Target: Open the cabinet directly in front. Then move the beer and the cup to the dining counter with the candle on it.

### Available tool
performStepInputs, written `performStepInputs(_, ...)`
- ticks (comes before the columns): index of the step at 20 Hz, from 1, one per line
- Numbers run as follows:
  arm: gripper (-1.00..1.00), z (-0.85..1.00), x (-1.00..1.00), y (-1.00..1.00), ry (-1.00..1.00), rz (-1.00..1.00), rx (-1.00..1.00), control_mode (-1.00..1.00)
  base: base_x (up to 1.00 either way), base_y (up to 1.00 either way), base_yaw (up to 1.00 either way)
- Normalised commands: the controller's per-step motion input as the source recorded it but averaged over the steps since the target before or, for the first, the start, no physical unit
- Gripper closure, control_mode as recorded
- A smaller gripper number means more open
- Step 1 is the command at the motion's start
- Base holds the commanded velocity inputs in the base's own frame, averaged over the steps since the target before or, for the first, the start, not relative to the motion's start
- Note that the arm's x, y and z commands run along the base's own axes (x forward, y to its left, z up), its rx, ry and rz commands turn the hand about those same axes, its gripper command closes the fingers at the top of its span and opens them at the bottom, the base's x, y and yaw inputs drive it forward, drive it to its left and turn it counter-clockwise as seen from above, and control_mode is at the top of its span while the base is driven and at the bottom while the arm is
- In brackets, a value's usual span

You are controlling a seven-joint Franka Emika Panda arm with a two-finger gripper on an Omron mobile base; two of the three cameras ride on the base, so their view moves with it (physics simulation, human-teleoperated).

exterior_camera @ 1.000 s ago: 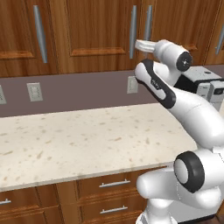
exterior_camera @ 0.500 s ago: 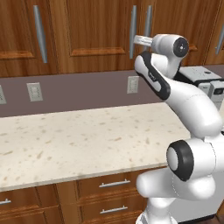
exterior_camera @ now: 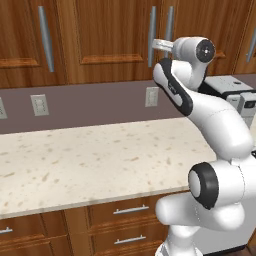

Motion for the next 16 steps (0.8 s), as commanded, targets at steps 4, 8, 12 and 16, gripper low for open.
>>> performStepInputs(4,1.00,0.04,-0.08,-0.01,-0.01,0.00,0.00,-1.00,0.00,0.00,0.00)
performStepInputs(8,1.00,0.43,-0.75,-0.35,-0.09,0.00,0.03,-1.00,0.00,0.00,0.00)
performStepInputs(12,1.00,0.58,-1.00,-0.65,-0.09,0.00,0.04,-1.00,0.00,0.00,0.00)
performStepInputs(16,1.00,0.59,-1.00,-0.87,-0.06,0.00,0.04,-1.00,0.00,0.00,0.00)
